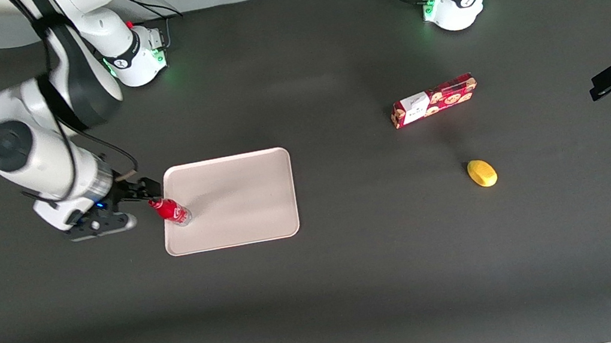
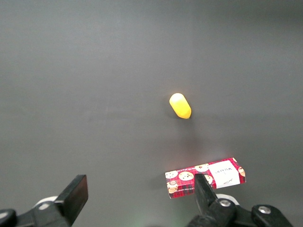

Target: Place coke bottle on tray

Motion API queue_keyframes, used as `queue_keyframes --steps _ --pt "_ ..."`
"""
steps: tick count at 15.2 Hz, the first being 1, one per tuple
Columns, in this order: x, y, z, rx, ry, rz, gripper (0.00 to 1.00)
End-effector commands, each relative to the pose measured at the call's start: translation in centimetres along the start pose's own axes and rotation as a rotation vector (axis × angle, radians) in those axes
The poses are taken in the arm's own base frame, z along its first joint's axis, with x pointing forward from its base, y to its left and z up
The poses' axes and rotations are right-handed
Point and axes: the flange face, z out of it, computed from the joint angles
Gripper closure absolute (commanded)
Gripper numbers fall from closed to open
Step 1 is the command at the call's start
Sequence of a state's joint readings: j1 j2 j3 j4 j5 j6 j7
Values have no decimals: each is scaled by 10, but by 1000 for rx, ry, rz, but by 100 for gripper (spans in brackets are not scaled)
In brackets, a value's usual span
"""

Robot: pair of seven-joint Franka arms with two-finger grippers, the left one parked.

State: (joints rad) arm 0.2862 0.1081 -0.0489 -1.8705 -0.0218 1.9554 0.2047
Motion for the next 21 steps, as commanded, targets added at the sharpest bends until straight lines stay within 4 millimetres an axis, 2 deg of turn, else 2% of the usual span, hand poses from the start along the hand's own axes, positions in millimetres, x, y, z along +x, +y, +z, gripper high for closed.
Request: queue_keyframes --steps 1,2,3,7,9,11,12,16,21 --pt "-43 39 -78 20 56 8 0" --pt "-56 53 -86 33 64 -2 0" --pt "-68 66 -85 43 64 11 0" --pt "-99 85 -92 62 74 47 0" --pt "-103 98 -99 64 84 73 0" --pt "-95 104 -107 61 98 89 0" --pt "-85 107 -112 56 107 98 0" --pt "-45 152 -126 13 76 173 0" --pt "-18 162 -117 2 61 192 0"
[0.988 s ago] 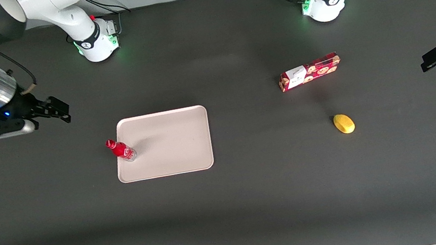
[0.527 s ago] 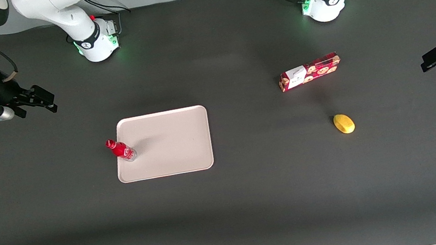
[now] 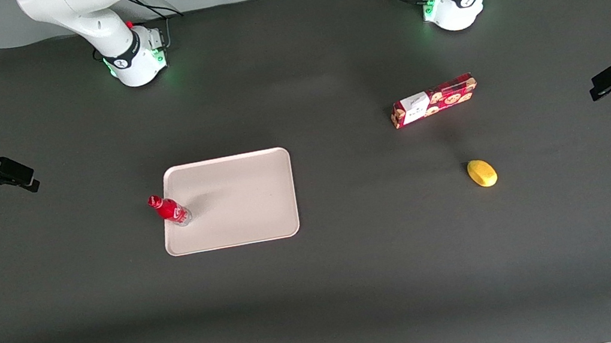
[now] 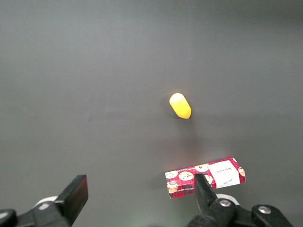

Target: Place coke bottle on tray

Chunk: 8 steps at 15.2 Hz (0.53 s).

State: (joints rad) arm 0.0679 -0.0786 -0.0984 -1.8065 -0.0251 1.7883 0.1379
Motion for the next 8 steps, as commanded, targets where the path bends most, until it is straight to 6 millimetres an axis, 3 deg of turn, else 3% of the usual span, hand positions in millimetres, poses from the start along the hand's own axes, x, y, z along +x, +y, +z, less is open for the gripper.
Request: queue_keyframes --steps 1,8 --pt "18 -2 1 -14 -14 -14 0" --pt "19 9 0 -5 -16 12 0"
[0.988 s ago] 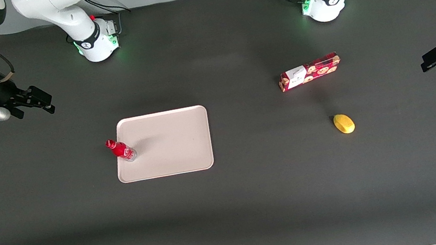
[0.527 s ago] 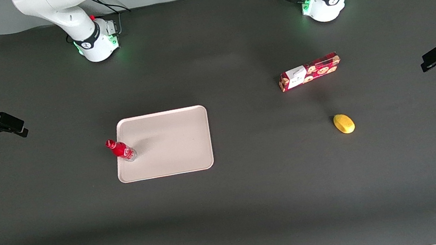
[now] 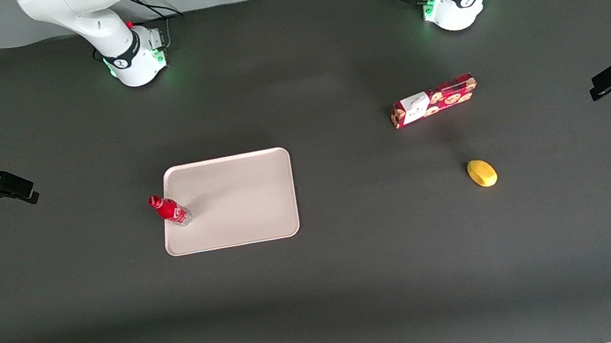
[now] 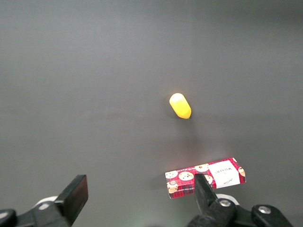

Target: Place coke bottle on tray

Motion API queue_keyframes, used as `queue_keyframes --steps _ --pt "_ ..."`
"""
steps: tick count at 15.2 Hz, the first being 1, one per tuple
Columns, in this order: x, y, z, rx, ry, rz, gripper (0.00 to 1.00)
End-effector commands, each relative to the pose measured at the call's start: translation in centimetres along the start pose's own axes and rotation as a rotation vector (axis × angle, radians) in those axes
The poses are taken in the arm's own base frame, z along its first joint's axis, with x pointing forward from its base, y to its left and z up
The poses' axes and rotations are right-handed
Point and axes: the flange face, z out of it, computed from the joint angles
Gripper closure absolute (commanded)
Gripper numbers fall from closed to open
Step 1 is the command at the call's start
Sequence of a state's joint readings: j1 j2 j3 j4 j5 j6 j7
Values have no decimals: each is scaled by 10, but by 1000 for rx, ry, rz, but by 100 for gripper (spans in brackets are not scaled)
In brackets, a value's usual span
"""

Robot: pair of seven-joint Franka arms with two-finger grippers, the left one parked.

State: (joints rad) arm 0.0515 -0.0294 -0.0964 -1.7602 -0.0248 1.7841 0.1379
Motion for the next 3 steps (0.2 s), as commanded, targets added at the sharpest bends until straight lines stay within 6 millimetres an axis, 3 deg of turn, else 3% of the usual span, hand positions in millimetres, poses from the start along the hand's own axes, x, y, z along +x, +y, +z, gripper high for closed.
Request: queue_keyframes --steps 1,3 --pt "3 4 -5 2 -9 -3 0" --pt "4 4 -6 0 -8 -5 0"
